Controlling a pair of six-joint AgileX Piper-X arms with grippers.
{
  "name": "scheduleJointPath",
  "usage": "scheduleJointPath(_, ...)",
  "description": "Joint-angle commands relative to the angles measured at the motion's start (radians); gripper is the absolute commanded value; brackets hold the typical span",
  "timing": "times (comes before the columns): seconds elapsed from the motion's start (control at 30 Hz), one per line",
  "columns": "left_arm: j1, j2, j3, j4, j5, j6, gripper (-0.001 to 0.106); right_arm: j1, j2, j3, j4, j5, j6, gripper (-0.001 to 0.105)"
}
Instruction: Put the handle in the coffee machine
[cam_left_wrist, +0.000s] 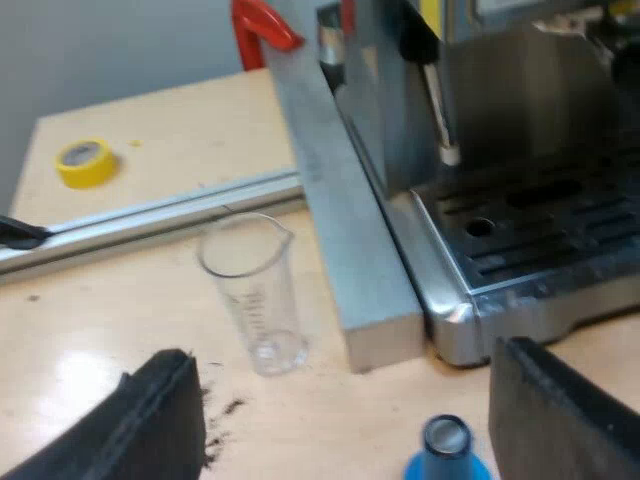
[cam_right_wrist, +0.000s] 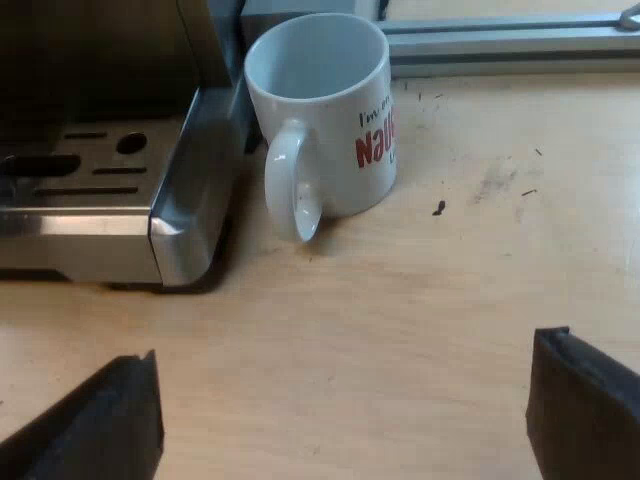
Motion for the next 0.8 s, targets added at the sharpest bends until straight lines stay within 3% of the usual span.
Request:
scheduleJointPath(0.03,0.000,-0.137,0.016,-0.019,0.009,-0.014,0.062,-0.002,-0.045,0.009,0.058,-0.007,0.000,0.075)
scheduleJointPath(0.33,0.000,-0.136,0.074,-0.030,0.009,-0.014,0.062,-0.002,-0.045,0.009,0.063,-0.004,0.000,0.075)
scheduleJointPath(0.8,0.003,-0.136,0.076,-0.036,0.009,-0.014,0.062,-0.002,-0.045,0.009,0.063,-0.004,0.000,0.075)
